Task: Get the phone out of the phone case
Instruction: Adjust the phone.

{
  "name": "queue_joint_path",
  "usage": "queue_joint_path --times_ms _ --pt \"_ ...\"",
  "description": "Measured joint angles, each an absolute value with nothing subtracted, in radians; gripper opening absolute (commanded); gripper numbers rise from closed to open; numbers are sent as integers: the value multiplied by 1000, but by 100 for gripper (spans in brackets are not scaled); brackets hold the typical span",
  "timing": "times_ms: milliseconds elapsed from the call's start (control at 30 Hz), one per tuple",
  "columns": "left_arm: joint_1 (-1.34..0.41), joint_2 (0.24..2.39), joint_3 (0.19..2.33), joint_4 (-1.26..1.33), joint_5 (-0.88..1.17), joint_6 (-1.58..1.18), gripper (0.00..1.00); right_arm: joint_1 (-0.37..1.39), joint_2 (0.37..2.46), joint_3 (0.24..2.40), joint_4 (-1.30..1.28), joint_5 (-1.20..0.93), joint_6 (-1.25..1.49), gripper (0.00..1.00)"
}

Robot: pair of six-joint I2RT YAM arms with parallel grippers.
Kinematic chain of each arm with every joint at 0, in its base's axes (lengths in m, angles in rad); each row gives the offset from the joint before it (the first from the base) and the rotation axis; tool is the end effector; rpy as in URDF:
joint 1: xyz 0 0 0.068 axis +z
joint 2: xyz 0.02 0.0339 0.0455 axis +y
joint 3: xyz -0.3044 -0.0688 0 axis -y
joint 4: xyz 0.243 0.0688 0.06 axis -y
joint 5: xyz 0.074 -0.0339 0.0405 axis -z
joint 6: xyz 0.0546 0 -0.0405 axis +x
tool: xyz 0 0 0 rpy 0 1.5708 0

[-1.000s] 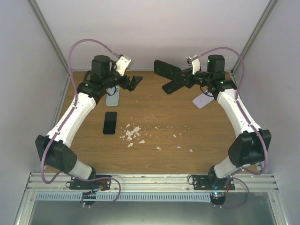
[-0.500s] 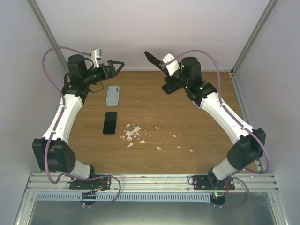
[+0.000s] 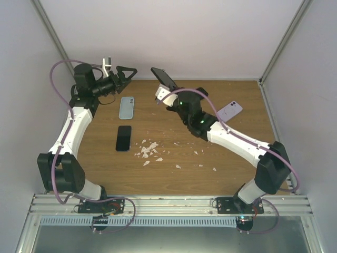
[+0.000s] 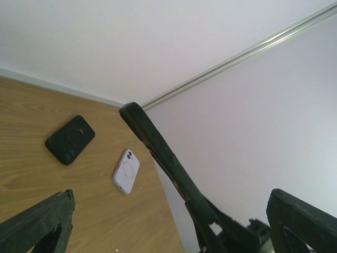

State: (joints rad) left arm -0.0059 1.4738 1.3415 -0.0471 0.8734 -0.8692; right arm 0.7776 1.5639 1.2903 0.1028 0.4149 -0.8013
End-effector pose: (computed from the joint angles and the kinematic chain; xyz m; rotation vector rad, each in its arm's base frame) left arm 0.3464 -0.0439 0.4244 -0.1139 1.8953 -1.3738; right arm 0.2935 0.2581 0.3889 -1.0035 1.4237 -0.3781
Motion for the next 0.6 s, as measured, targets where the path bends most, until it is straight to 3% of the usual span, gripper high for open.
queue_joint_path --times_ms 300,600 --pt "-6 1522 1332 -33 905 -927 94 906 1565 1075 496 577 -1178 0" --pt "-31 1529 1304 -10 918 -954 79 971 1592 1033 761 630 -1407 1"
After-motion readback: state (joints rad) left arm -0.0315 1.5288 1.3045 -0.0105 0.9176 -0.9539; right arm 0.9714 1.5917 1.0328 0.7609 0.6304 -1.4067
